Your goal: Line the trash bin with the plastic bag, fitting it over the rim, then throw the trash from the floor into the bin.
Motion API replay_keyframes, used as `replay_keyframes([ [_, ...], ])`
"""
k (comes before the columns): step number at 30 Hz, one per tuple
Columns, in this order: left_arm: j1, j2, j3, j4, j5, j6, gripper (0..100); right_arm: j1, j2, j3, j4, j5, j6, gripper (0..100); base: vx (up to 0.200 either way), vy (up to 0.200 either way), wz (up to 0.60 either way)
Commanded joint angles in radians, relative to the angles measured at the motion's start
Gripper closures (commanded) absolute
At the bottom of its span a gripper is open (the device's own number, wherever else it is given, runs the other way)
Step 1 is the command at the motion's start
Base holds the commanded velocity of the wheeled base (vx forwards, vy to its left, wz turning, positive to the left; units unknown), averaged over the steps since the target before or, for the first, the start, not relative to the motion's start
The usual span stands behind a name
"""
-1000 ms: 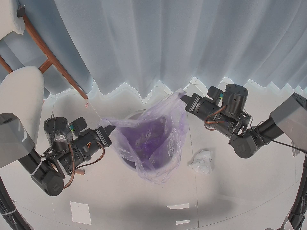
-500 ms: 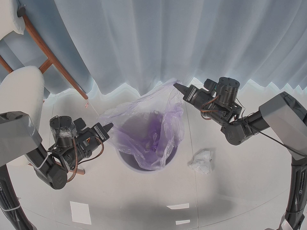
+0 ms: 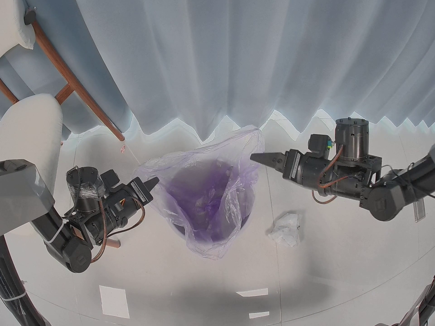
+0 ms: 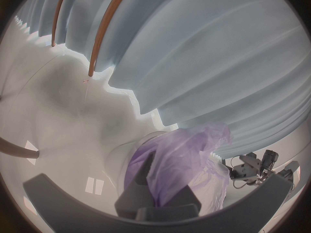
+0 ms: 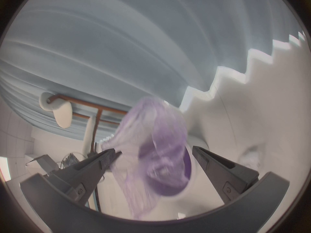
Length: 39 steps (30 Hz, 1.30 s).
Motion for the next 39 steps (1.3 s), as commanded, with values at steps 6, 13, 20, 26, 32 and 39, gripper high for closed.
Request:
replay_keyframes([
  [6,-0.018,-0.040,0.032,-0.011,0.005,0.038,100,0.100,-0.198,0.018,0.400,-0.016,-0.013,0,0.000,0.000,0.00],
  [13,-0.026,-0.042,0.038,-0.011,0.003,0.038,100,0.192,-0.093,-0.008,0.368,-0.066,-0.013,0,0.000,0.000,0.00],
  [20,-0.049,-0.040,0.054,-0.026,0.005,0.039,100,0.223,0.072,-0.133,0.365,-0.146,-0.013,0,0.000,0.000,0.00],
  [26,-0.048,-0.045,0.052,-0.026,0.005,0.039,100,0.223,0.125,-0.153,0.366,-0.157,-0.013,0,0.000,0.000,0.00],
  [32,-0.048,-0.049,0.052,-0.026,0.005,0.039,100,0.221,0.161,-0.168,0.362,-0.183,-0.011,0,0.000,0.000,0.00],
  [39,-0.029,-0.048,0.044,-0.026,0.005,0.039,100,0.220,0.102,-0.130,0.354,-0.205,-0.006,100,0.000,0.000,0.00],
])
